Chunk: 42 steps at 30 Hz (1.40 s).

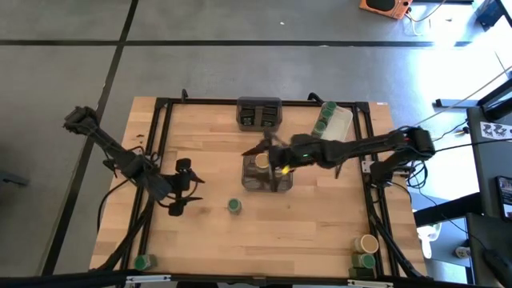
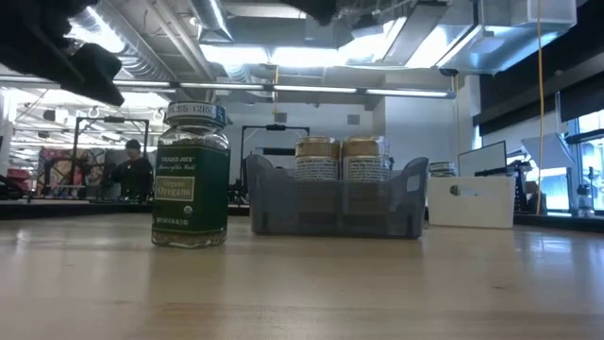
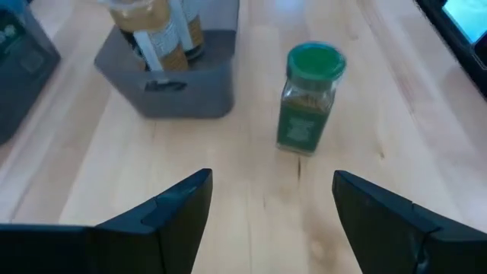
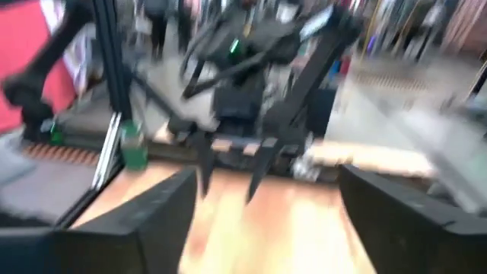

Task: Sort spices by type
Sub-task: Put the green seasoning bottle into the white bin

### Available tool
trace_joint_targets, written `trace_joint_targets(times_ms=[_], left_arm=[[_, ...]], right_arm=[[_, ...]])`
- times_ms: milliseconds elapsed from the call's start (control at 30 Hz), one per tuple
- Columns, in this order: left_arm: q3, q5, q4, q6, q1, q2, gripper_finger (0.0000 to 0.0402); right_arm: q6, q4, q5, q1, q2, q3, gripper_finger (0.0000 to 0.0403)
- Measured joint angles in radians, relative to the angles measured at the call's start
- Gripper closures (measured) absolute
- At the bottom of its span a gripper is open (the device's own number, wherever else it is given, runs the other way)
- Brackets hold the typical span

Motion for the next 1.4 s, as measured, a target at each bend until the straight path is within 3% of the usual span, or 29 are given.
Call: trace_joint_targets(times_ms=[200,500,967,1167,1400], left_arm=[[-0.028,0.002,-0.003,-0.060,-0.023,-0.007,0.0132],[-0.028,0.002,0.043,-0.070,-0.028,-0.005,0.0132],[-0.028,-0.016,0.044,-0.061,-0.026,-0.005,0.0132],[-0.028,-0.017,0.044,-0.057,-0.026,-0.005,0.0132],[-0.028,-0.017,0.043,-0.056,-0.026,-0.005,0.0132]], right_arm=[[0.095,-0.350,0.018,0.083,0.123,0.197,0.0034],[0.160,-0.323,0.103,0.154,0.253,0.216,0.0042],[0.258,-0.174,0.140,0.166,0.452,0.216,0.0045],[0.263,-0.098,0.132,0.166,0.505,0.216,0.0045],[0.261,-0.098,0.201,0.164,0.526,0.216,0.0052]])
